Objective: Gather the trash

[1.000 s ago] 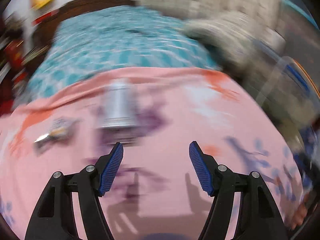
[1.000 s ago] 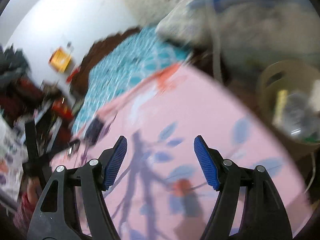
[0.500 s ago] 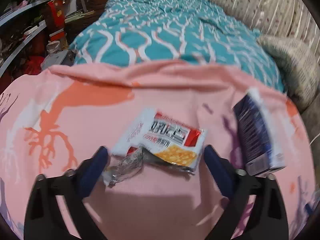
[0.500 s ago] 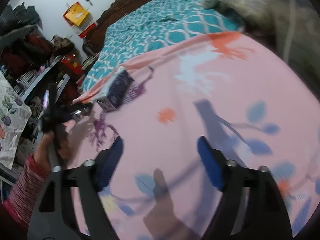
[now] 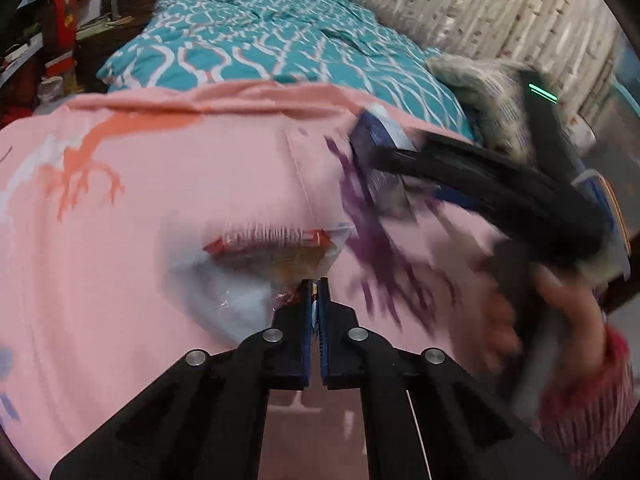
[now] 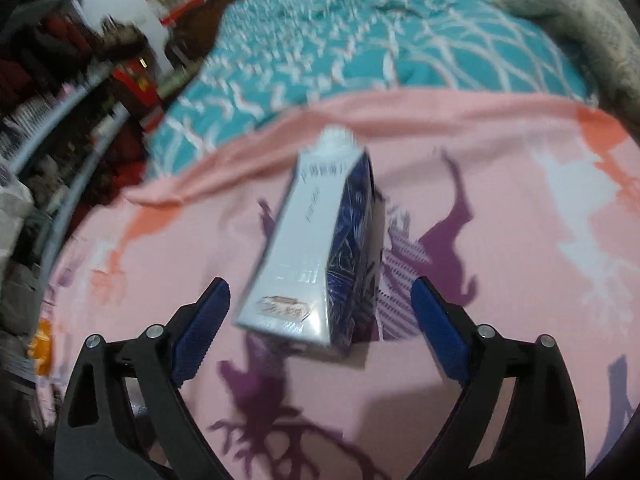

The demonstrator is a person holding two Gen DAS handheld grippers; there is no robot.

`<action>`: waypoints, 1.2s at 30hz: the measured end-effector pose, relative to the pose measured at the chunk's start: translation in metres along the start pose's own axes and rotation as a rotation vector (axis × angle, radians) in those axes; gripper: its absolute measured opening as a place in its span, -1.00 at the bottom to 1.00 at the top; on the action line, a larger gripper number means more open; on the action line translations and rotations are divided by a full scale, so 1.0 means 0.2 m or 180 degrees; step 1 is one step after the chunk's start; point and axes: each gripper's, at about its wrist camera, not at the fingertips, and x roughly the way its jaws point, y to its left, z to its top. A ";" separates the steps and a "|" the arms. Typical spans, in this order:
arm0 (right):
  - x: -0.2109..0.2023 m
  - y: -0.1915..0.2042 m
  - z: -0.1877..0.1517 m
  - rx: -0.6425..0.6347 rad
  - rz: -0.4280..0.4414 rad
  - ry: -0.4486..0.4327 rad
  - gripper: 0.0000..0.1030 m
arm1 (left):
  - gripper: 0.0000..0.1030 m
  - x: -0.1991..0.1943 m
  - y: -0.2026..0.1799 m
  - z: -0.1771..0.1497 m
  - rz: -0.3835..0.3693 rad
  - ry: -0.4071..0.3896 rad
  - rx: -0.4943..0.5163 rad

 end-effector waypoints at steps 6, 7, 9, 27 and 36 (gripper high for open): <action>-0.14 -0.08 -0.17 -0.0218 -0.0028 -0.0161 0.09 | -0.96 -0.06 -0.06 -0.18 -0.0042 0.0046 0.0135; -0.19 -0.11 -0.23 -0.0239 -0.0026 -0.0191 0.09 | -0.96 -0.06 -0.07 -0.19 -0.0039 0.0042 0.0166; -0.27 -0.18 -0.32 -0.0252 -0.0004 -0.0216 0.09 | -0.96 -0.07 -0.10 -0.21 -0.0094 0.0052 0.0209; -1.05 -0.77 -1.20 0.0024 -0.0349 -0.0512 0.29 | -0.20 -0.32 -0.48 -0.43 -0.0802 0.0200 0.0669; -1.09 -0.78 -1.24 0.0095 -0.0185 -0.0662 0.59 | 0.28 -0.42 -0.33 -0.38 -0.0406 -0.0014 0.0430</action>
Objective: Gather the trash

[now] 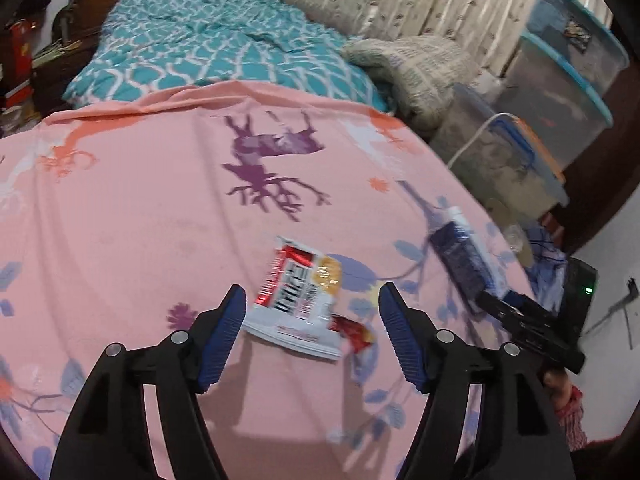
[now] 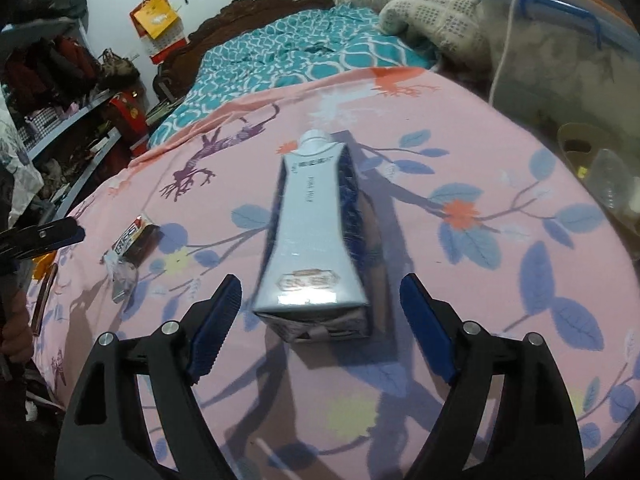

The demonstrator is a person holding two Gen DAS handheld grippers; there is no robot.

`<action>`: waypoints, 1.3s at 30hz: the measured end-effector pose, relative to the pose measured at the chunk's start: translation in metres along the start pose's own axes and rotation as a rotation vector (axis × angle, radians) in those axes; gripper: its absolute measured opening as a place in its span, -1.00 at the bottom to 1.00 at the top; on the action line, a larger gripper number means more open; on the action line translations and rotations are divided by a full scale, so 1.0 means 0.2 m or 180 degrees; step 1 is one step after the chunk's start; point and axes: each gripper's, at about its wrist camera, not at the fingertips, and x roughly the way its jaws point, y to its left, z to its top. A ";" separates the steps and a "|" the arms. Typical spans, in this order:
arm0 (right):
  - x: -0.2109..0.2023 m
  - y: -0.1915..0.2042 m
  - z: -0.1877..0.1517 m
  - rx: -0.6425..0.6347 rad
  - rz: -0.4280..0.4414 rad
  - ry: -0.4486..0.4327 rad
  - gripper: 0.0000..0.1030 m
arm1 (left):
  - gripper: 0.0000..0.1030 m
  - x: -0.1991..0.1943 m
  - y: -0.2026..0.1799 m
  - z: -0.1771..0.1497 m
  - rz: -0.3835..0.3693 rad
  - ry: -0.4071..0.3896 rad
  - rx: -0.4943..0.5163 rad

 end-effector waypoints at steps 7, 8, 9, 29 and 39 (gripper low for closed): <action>0.03 0.03 0.04 -0.0030 -0.0053 0.0072 0.59 | -0.20 0.27 -0.04 0.00 0.0127 0.0294 0.0172; 0.03 0.04 0.05 -0.0039 -0.0066 0.0067 0.59 | -0.62 0.32 -0.05 -0.01 0.0191 0.0378 0.0240; 0.03 0.04 0.06 -0.0050 -0.0084 0.0067 0.59 | -0.86 0.32 -0.05 -0.02 0.0246 0.0313 0.0287; -0.34 -0.57 0.06 0.0890 -0.0419 -0.0699 0.06 | -0.97 0.51 -1.08 0.33 -0.1024 0.0410 0.1091; -0.61 -1.17 0.01 0.1661 -0.0858 -0.1135 0.06 | -0.97 0.85 -1.91 0.56 -0.1188 0.0361 0.1705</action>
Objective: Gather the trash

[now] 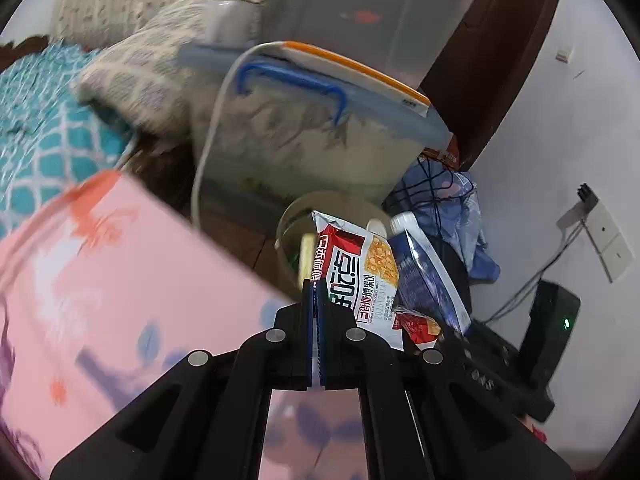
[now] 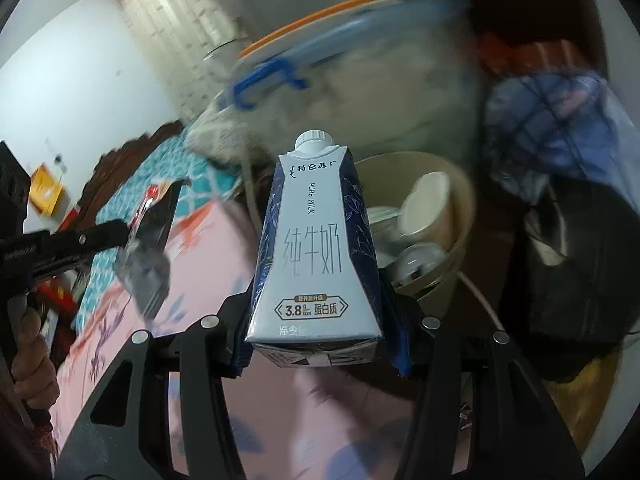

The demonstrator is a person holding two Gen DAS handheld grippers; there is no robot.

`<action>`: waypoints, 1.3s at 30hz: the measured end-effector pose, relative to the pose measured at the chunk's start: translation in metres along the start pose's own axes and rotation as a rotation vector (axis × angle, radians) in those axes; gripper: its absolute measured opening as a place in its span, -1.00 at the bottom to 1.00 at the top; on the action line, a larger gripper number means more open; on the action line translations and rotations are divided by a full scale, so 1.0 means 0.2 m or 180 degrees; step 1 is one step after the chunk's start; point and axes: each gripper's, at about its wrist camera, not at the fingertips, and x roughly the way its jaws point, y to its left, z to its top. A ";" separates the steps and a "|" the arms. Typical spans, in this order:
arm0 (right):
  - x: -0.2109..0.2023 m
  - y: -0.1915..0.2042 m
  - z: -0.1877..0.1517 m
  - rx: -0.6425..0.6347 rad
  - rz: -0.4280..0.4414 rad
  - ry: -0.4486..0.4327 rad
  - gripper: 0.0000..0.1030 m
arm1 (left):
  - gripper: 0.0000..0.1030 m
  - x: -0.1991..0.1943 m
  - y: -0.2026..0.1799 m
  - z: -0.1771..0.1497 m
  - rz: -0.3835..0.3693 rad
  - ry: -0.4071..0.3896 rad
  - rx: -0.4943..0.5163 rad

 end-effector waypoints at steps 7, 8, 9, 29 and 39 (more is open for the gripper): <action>0.07 -0.15 0.09 0.0222 0.0008 -0.0065 0.06 | -0.97 0.31 -0.07 0.19 0.0066 0.0159 0.0089; 0.08 -0.15 0.09 0.0231 0.0016 -0.0065 0.06 | -0.97 0.35 -0.07 0.20 0.0067 0.0183 0.0087; 0.09 -0.16 0.10 0.0244 0.0029 -0.0064 0.06 | -0.97 0.37 -0.07 0.20 0.0070 0.0192 0.0094; 0.01 0.07 0.00 0.0147 0.0383 -0.0087 0.06 | -0.97 0.15 0.02 0.00 0.0742 -0.0189 0.0100; -0.03 0.37 -0.17 -0.0113 0.0617 0.0095 0.06 | -0.97 -0.27 0.09 -0.24 0.1163 -0.0535 0.0113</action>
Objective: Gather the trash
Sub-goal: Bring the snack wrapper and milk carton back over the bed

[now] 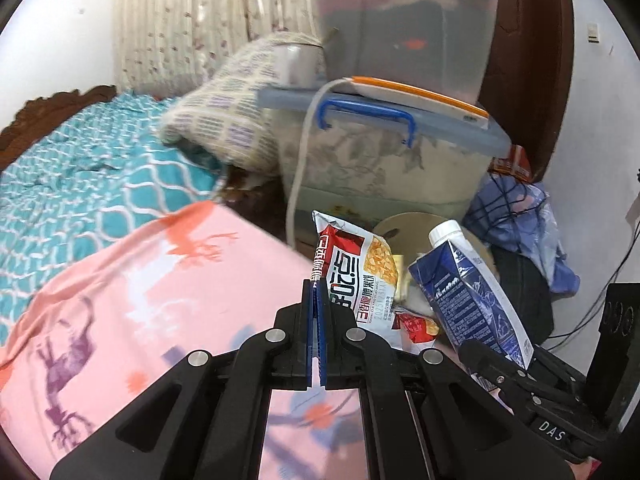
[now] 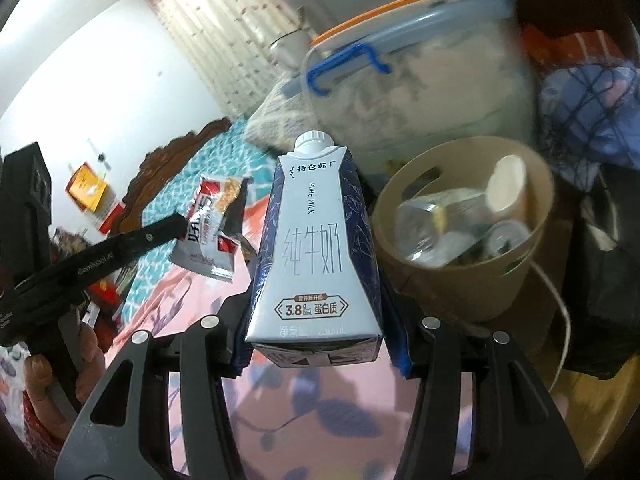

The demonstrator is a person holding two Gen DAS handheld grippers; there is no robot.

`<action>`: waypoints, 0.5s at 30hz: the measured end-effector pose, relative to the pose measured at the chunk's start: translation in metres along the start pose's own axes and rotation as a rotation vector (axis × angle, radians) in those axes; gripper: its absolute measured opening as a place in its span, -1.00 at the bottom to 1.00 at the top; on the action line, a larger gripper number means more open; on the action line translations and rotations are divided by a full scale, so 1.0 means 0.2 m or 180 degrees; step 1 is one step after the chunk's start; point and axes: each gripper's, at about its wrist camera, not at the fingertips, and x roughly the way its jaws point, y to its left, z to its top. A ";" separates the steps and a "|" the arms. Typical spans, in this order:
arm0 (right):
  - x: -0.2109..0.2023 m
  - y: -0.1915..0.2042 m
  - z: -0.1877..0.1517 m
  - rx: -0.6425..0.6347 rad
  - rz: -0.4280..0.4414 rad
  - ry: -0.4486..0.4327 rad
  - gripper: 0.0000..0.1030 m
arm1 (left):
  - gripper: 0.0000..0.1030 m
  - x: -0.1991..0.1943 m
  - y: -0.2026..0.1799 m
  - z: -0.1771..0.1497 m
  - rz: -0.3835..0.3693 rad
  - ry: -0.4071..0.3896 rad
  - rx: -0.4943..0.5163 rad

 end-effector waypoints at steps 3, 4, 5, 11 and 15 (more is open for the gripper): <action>0.02 0.09 -0.05 -0.0085 0.0057 0.0090 0.06 | -0.97 -0.08 0.07 -0.05 0.0138 -0.0050 -0.0027; 0.03 0.12 -0.06 -0.0111 0.0077 0.0114 0.06 | -0.97 -0.11 0.10 -0.06 0.0177 -0.0066 -0.0034; 0.03 0.14 -0.07 -0.0136 0.0089 0.0129 0.06 | -0.97 -0.14 0.12 -0.08 0.0223 -0.0085 -0.0043; 0.06 0.31 -0.11 -0.0322 0.0170 0.0198 0.06 | -0.97 -0.27 0.26 -0.16 0.0421 -0.0175 -0.0113; 0.06 0.39 -0.13 -0.0431 0.0205 0.0231 0.06 | -0.97 -0.32 0.34 -0.20 0.0470 -0.0207 -0.0196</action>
